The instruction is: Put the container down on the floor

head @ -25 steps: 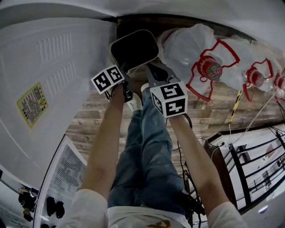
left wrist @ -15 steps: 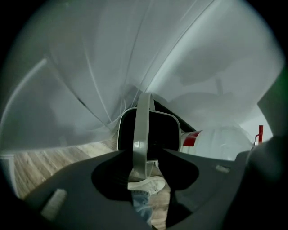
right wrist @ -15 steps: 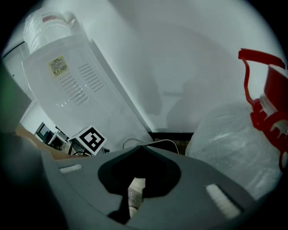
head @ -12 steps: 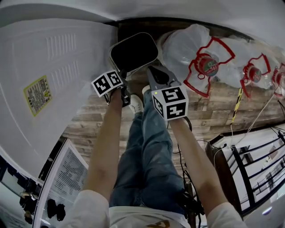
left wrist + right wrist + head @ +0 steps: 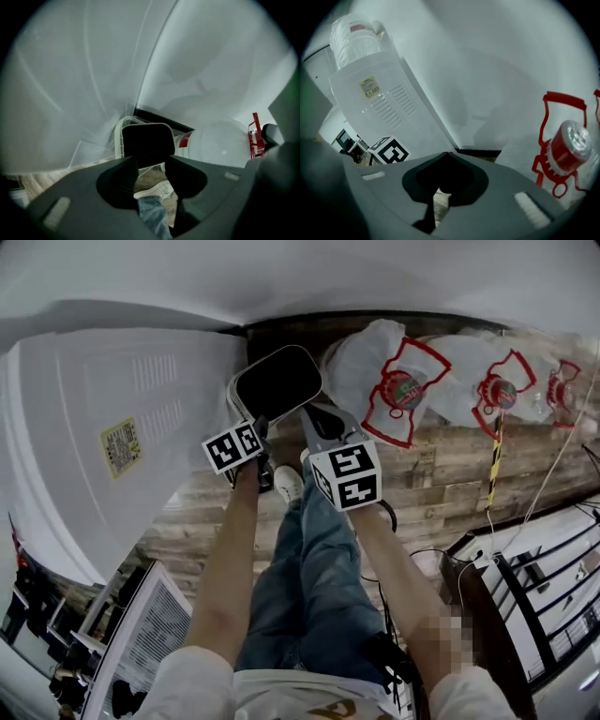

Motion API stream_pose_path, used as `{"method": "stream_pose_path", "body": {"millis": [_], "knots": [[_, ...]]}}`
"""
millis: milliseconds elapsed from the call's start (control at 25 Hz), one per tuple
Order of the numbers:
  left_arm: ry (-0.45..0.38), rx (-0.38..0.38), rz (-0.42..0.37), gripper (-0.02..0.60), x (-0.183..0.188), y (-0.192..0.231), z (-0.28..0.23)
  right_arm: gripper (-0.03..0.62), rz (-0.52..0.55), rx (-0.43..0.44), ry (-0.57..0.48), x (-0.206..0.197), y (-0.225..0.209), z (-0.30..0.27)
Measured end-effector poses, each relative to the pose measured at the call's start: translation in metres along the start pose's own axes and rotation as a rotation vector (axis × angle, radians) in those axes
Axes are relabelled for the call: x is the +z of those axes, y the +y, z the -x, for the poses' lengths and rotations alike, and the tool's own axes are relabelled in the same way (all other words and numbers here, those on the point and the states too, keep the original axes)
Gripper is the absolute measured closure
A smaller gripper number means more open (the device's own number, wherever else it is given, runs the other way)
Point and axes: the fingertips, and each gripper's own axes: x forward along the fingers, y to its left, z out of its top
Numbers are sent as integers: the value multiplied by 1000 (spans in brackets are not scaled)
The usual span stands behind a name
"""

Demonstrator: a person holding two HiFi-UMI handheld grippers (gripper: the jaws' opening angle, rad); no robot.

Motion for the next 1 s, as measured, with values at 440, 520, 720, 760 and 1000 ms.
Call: {"method": "stream_pose_path", "body": {"millis": [440,520,720,760,1000], "knots": [[-270,-167,-371,505,55,-111,130,571,66,-75,-48,54,22,86],[-306,-191,-414,528,60,-127,161,571,93,-88,-68,71,27,105],[-375,-235,-530,581,61,-155,237,571,71,-168,-165,118,34,167],[-390,-240,-561,581,61,-160,250,571,64,-182,-190,128,36,180],[-468,-287,-645,581,57,-188,336,571,126,-248,-311,169,62,264]]}}
